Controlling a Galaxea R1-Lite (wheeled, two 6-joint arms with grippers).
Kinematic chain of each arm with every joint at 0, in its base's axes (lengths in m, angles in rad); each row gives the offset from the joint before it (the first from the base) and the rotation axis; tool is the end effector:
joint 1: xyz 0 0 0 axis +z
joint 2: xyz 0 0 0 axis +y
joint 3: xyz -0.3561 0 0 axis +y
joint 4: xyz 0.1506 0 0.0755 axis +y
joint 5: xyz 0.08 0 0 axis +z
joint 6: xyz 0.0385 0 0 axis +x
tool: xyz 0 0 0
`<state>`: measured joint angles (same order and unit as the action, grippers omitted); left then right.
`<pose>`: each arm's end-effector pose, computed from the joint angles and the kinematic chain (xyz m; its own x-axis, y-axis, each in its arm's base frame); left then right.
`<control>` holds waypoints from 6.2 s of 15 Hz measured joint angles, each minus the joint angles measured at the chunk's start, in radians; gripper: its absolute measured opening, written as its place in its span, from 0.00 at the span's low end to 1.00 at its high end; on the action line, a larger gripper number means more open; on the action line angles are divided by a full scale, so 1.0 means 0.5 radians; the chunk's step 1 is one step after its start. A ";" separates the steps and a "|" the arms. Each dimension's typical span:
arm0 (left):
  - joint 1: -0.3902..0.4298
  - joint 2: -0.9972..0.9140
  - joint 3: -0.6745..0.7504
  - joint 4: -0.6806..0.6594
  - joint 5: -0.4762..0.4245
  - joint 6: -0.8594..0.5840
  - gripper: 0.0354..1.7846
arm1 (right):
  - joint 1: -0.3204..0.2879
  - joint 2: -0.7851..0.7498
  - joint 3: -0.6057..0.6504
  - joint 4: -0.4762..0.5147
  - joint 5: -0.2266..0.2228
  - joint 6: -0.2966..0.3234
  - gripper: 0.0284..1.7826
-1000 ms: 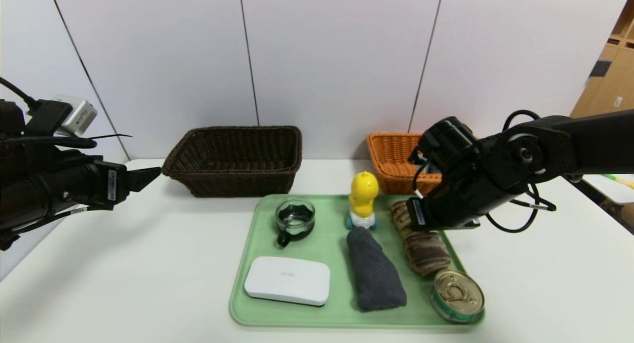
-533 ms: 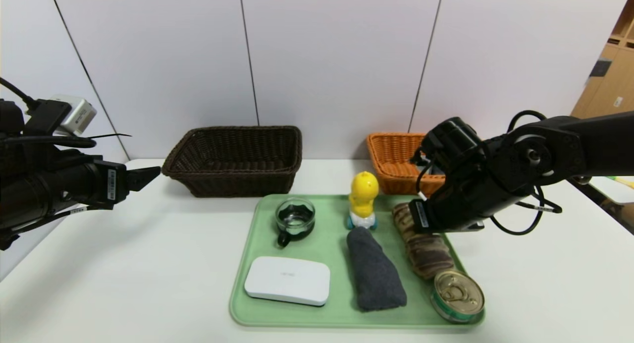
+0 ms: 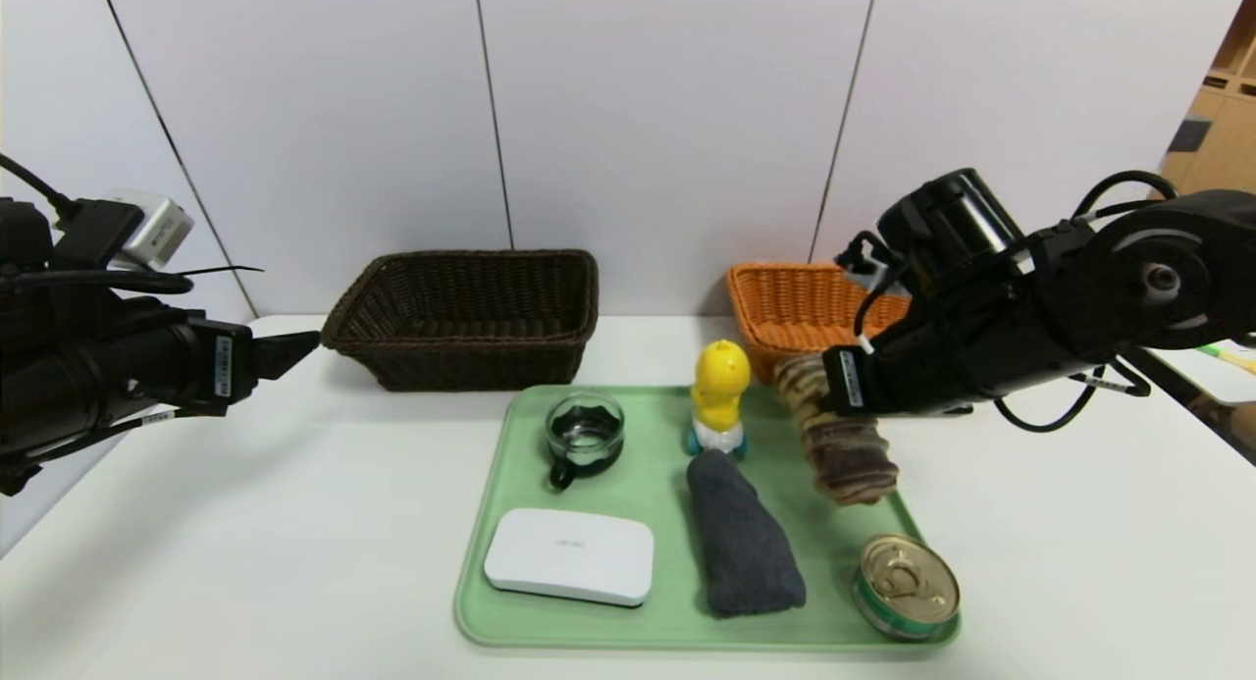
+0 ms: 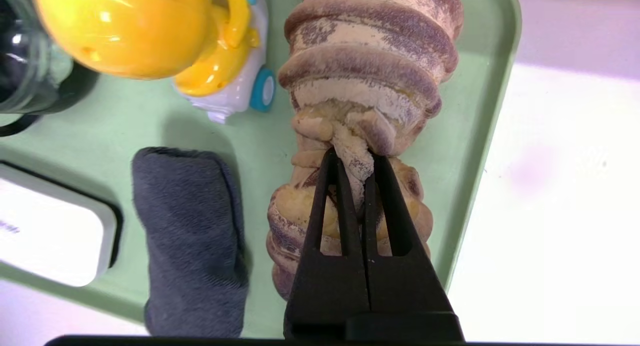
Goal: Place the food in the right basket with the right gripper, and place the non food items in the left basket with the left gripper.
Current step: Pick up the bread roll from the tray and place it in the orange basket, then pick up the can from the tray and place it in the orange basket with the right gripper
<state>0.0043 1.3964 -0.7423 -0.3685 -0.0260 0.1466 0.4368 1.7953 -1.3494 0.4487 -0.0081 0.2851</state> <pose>0.2174 -0.0001 0.2856 0.9593 -0.0219 -0.2816 0.0616 0.9892 0.1329 0.2918 0.1359 0.2579 0.5705 0.2574 -0.7799 -0.2028 0.9644 0.1700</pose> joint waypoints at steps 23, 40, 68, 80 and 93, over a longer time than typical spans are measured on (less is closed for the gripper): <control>0.015 -0.029 -0.001 0.000 -0.005 -0.006 0.94 | -0.679 -0.224 0.101 -1.132 -0.066 -0.583 0.01; 0.015 0.009 0.017 0.000 -0.003 -0.008 0.94 | -0.805 0.536 0.093 -1.868 -0.188 -0.662 0.01; 0.015 0.017 0.206 -0.266 -0.003 0.001 0.94 | 0.048 -0.820 0.251 0.367 -0.009 0.046 0.93; 0.015 -0.039 0.282 -0.269 0.000 0.010 0.94 | 0.202 -0.743 0.771 0.234 -0.015 0.077 0.95; 0.014 -0.123 0.296 -0.269 -0.003 -0.006 0.94 | 0.346 -0.394 0.799 0.048 -0.098 0.092 0.95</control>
<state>0.0115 1.3349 -0.5945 -0.5032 -0.0272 0.1438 0.6100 1.5981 -0.9500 0.4728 -0.0570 0.3313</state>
